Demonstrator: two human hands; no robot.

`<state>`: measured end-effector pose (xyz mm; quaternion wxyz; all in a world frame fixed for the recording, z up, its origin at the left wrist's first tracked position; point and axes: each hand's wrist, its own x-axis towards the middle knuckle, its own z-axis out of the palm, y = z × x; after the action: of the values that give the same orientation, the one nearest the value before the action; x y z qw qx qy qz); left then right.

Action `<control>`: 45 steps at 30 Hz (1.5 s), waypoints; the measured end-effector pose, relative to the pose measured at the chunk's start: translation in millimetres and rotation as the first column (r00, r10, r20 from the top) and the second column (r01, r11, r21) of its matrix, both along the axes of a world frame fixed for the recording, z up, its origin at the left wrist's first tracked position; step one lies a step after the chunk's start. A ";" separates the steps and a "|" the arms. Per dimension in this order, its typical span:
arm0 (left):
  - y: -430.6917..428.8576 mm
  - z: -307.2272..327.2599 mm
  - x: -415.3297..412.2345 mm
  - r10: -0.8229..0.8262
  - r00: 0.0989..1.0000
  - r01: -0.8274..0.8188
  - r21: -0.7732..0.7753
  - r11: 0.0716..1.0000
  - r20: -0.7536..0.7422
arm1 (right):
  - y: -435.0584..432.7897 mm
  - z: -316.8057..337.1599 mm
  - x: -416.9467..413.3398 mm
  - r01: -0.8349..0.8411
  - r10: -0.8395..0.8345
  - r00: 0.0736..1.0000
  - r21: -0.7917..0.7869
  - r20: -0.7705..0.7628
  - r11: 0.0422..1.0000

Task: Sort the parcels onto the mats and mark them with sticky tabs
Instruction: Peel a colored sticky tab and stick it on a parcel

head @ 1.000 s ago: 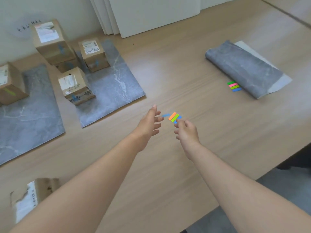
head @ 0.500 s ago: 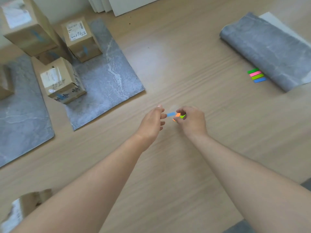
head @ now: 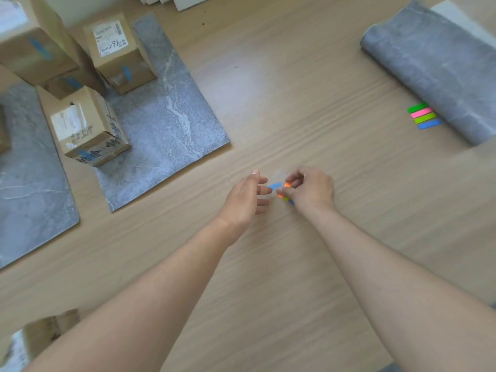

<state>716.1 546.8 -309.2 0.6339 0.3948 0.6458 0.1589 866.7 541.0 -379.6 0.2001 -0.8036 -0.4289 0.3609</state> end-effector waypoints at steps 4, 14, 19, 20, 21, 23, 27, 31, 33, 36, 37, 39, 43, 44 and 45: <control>2.2 1.6 1.9 0.002 0.999 -0.001 -0.030 1.000 0.041 | -0.8 3.5 2.7 -0.141 0.139 0.986 0.020 0.090 0.990; 2.5 7.0 12.0 -0.067 0.991 0.086 -0.169 0.982 0.115 | -0.3 8.1 11.9 -0.261 0.263 0.962 -0.031 0.080 0.965; 2.8 16.0 16.9 -0.217 0.974 0.228 -0.219 0.949 0.073 | 3.5 6.2 18.1 -0.131 0.130 0.991 -0.040 -0.041 0.991; 3.1 17.7 18.0 -0.229 0.971 0.238 -0.223 0.945 0.067 | 4.7 3.5 18.2 -0.076 0.073 0.995 -0.043 -0.070 0.996; 3.8 18.6 19.4 -0.229 0.971 0.238 -0.231 0.943 0.064 | 5.4 1.9 17.6 -0.003 -0.002 0.994 -0.046 -0.105 0.999; 4.7 19.4 20.7 -0.211 0.975 0.220 -0.257 0.941 0.064 | 6.4 0.3 16.0 0.186 -0.188 0.965 -0.029 -0.181 0.982; 2.9 17.9 20.2 -0.171 0.982 0.186 -0.285 0.940 0.078 | 0.7 13.6 19.2 0.531 -0.481 0.812 0.079 -0.331 0.843; 2.0 21.3 22.2 0.015 0.993 0.012 -0.222 0.975 0.121 | -11.9 33.5 17.7 0.525 -0.377 0.781 0.196 -0.498 0.828; 2.2 26.4 17.1 0.115 0.984 -0.099 -0.123 0.987 0.133 | -16.6 46.9 13.1 0.475 -0.295 0.797 0.246 -0.527 0.845; 0.3 39.5 1.6 0.185 0.976 -0.181 -0.044 0.982 0.119 | -20.8 69.9 1.9 0.393 -0.168 0.828 0.339 -0.535 0.855; -1.2 45.3 -4.4 0.195 0.973 -0.192 -0.036 0.981 0.119 | -22.4 78.0 -3.6 0.364 -0.128 0.840 0.372 -0.527 0.854; -6.0 58.4 -17.0 0.212 0.968 -0.211 -0.020 0.977 0.131 | -27.6 94.2 -15.2 0.296 -0.048 0.864 0.431 -0.501 0.853; -24.7 88.4 -44.9 0.256 0.944 -0.261 -0.003 0.965 0.210 | -45.1 126.6 -41.3 0.068 0.178 0.909 0.555 -0.377 0.829; -30.6 96.3 -52.3 0.272 0.933 -0.279 -0.001 0.960 0.236 | -50.2 134.1 -47.8 0.005 0.241 0.908 0.585 -0.343 0.811; -36.7 104.0 -59.6 0.283 0.924 -0.294 0.004 0.956 0.257 | -55.5 141.8 -54.3 -0.054 0.298 0.905 0.611 -0.305 0.789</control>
<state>656.5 510.1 -205.1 0.6724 0.2852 0.6070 0.3132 812.5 485.5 -237.9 0.4844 -0.5698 -0.5459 0.3778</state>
